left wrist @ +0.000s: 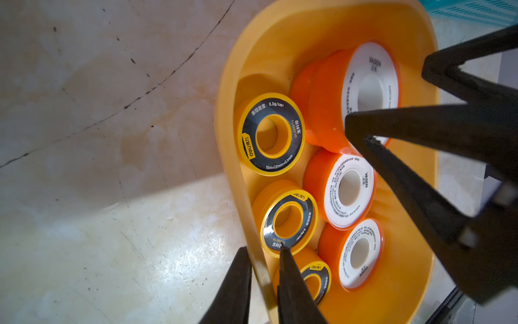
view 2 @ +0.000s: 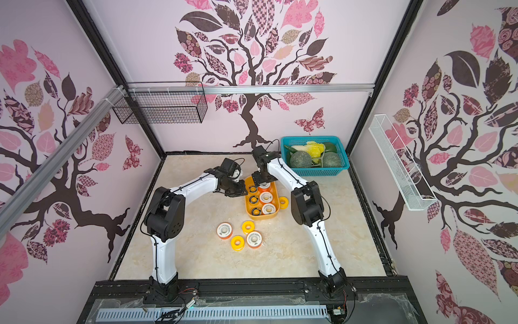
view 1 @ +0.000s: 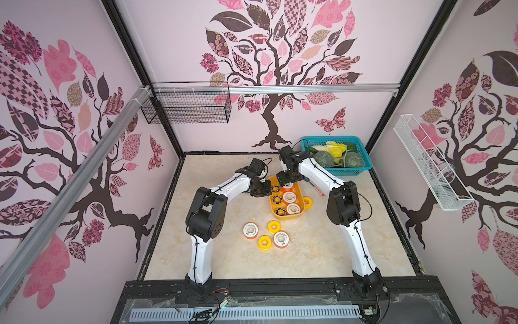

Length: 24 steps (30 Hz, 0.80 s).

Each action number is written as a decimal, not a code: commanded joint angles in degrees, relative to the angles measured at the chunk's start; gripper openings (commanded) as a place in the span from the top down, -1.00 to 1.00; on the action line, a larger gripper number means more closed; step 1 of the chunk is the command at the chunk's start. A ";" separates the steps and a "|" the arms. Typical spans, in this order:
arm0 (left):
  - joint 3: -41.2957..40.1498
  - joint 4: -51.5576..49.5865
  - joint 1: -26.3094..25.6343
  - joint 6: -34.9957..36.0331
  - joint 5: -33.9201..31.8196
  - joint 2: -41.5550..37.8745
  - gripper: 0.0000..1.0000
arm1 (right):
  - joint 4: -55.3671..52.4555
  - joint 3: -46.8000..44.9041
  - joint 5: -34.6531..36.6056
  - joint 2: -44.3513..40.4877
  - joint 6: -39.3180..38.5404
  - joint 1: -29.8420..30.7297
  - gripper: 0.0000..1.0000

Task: Put the sealing tape into the storage box
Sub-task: Place the sealing tape in the storage box.

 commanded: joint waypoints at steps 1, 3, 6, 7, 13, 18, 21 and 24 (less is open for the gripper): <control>0.94 -0.79 0.01 1.08 -0.81 0.83 0.57 | -1.24 2.57 1.13 1.42 -0.71 -0.27 -0.68; 0.95 -0.77 -0.03 1.08 -0.90 0.81 0.57 | -1.69 2.83 0.95 1.87 -1.19 -0.12 -0.68; 0.94 -0.75 -0.06 1.09 -0.90 0.86 0.57 | -2.07 3.03 1.97 2.34 -1.18 -0.08 -0.68; 0.92 -0.81 -0.06 1.09 -0.90 0.84 0.56 | -2.16 3.07 2.53 2.53 -1.36 -0.10 -0.68; 1.03 -0.81 -0.06 1.15 -0.90 1.05 0.56 | -3.50 3.76 5.64 3.73 -1.54 0.16 -0.68; 1.11 -0.95 -0.05 1.14 -0.90 1.11 0.56 | -3.01 3.80 5.77 3.15 -1.11 0.23 -0.67; 1.24 -1.00 -0.01 1.17 -0.90 1.10 0.56 | -3.05 3.74 6.48 2.80 -0.72 0.24 -0.67; 1.32 -1.12 -0.05 1.24 -0.89 0.98 0.56 | -2.89 3.80 7.25 2.27 -0.23 0.21 -0.67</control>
